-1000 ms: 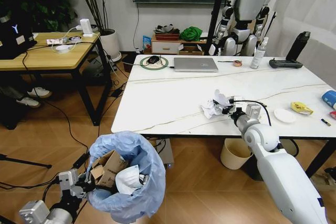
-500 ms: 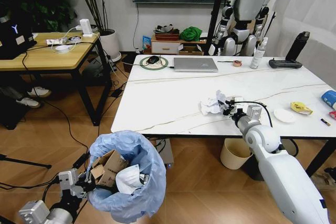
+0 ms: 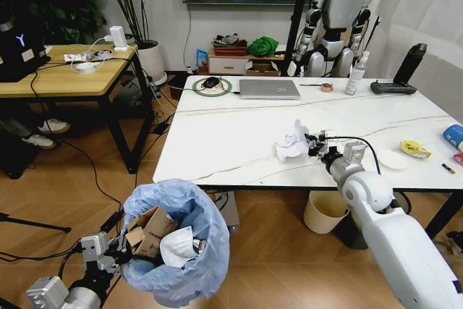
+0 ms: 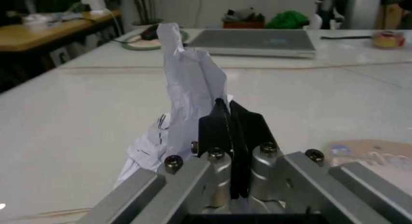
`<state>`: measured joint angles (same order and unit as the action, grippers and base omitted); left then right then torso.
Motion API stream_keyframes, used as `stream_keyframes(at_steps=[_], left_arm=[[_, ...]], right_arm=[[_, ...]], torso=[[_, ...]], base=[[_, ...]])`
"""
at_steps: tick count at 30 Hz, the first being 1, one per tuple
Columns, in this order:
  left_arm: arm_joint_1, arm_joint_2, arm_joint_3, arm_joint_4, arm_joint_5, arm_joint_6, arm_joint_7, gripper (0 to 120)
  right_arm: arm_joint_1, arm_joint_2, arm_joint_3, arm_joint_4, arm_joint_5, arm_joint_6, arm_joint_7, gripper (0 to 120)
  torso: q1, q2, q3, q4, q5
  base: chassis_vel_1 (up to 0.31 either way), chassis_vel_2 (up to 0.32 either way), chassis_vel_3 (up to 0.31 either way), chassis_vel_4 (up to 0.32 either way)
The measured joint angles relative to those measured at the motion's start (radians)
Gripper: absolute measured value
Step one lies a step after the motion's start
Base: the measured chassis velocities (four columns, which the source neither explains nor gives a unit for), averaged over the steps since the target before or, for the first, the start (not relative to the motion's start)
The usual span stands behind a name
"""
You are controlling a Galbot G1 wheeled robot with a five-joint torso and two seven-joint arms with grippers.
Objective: Pick up the trash bin and place the trash from the table into it.
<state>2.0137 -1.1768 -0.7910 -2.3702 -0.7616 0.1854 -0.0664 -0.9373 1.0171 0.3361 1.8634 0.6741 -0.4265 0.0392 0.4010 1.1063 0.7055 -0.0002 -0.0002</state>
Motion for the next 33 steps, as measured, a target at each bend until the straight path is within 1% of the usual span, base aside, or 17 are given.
stream_keyframes(at_steps=[3, 5, 8, 9, 12, 14, 15, 20, 21, 25, 27, 32, 33], left_arm=[[0.001, 0.001, -0.002, -0.001, -0.002, 0.000, 0.000, 0], [0.006, 0.001, -0.005, -0.004, -0.007, 0.001, -0.001, 0], [0.013, -0.002, -0.009, -0.008, -0.009, 0.004, -0.003, 0], [0.013, -0.002, -0.009, -0.008, -0.009, 0.004, -0.003, 0], [0.015, -0.009, -0.010, -0.009, -0.013, 0.010, -0.006, 0], [0.019, -0.019, -0.010, -0.009, -0.014, 0.013, -0.009, 0], [0.019, -0.019, -0.010, -0.009, -0.014, 0.013, -0.009, 0], [0.035, -0.042, -0.012, -0.015, -0.014, 0.015, -0.012, 0], [0.035, -0.042, -0.012, -0.015, -0.014, 0.015, -0.012, 0], [0.043, -0.056, -0.010, -0.028, -0.027, 0.018, -0.020, 0], [0.047, -0.059, -0.008, -0.034, -0.041, 0.021, -0.025, 0], [0.053, -0.064, -0.001, -0.042, -0.086, 0.029, -0.040, 0], [0.053, -0.064, -0.001, -0.042, -0.086, 0.029, -0.040, 0]], right_arm=[[-0.005, -0.020, -0.037, 0.059, 0.057, 0.020, 0.000, 0], [-0.001, -0.036, -0.105, 0.144, 0.140, 0.037, 0.000, 0], [0.025, -0.045, -0.211, 0.239, 0.220, 0.063, -0.001, 0], [0.025, -0.045, -0.211, 0.239, 0.220, 0.063, -0.001, 0], [0.047, -0.047, -0.309, 0.299, 0.260, 0.089, -0.006, 0], [0.053, -0.046, -0.403, 0.332, 0.268, 0.119, -0.016, 0], [0.053, -0.046, -0.403, 0.332, 0.268, 0.119, -0.016, 0], [0.031, -0.039, -0.559, 0.365, 0.255, 0.154, -0.033, 0], [0.031, -0.039, -0.559, 0.365, 0.255, 0.154, -0.033, 0], [0.001, -0.043, -0.643, 0.370, 0.195, 0.160, -0.036, 0], [-0.012, -0.051, -0.660, 0.375, 0.170, 0.160, -0.037, 2], [-0.035, -0.063, -0.658, 0.388, 0.136, 0.156, -0.035, 25], [-0.035, -0.063, -0.658, 0.388, 0.136, 0.156, -0.035, 25]], torso=[[0.000, 0.000, 0.000, 0.0000, 0.0002], [0.000, 0.000, 0.000, -0.0001, 0.0002], [0.000, 0.000, 0.000, 0.0003, -0.0003], [0.000, 0.000, 0.000, 0.0003, -0.0003], [0.000, 0.000, 0.000, 0.0004, 0.0000], [0.000, 0.000, 0.000, 0.0002, -0.0001], [0.000, 0.000, 0.000, 0.0002, -0.0001], [0.000, 0.000, 0.000, 0.0002, 0.0000], [0.000, 0.000, 0.000, 0.0002, 0.0000], [0.000, 0.000, 0.000, 0.0003, 0.0000], [0.000, 0.000, 0.000, 0.0001, 0.0000], [0.000, 0.000, 0.000, 0.0001, 0.0000], [0.000, 0.000, 0.000, 0.0001, 0.0000]], base=[[0.000, 0.000, 0.000, 0.000], [0.000, 0.000, 0.000, 0.000], [0.000, 0.000, 0.000, 0.000], [0.000, 0.000, 0.000, 0.000], [0.000, 0.000, 0.000, 0.000], [0.000, 0.000, 0.000, 0.000], [0.000, 0.000, 0.000, 0.000], [0.000, 0.000, 0.000, 0.000], [0.000, 0.000, 0.000, 0.000], [0.000, 0.000, 0.000, 0.000], [0.000, 0.000, 0.000, 0.000], [0.000, 0.000, 0.000, 0.000], [0.000, 0.000, 0.000, 0.000]])
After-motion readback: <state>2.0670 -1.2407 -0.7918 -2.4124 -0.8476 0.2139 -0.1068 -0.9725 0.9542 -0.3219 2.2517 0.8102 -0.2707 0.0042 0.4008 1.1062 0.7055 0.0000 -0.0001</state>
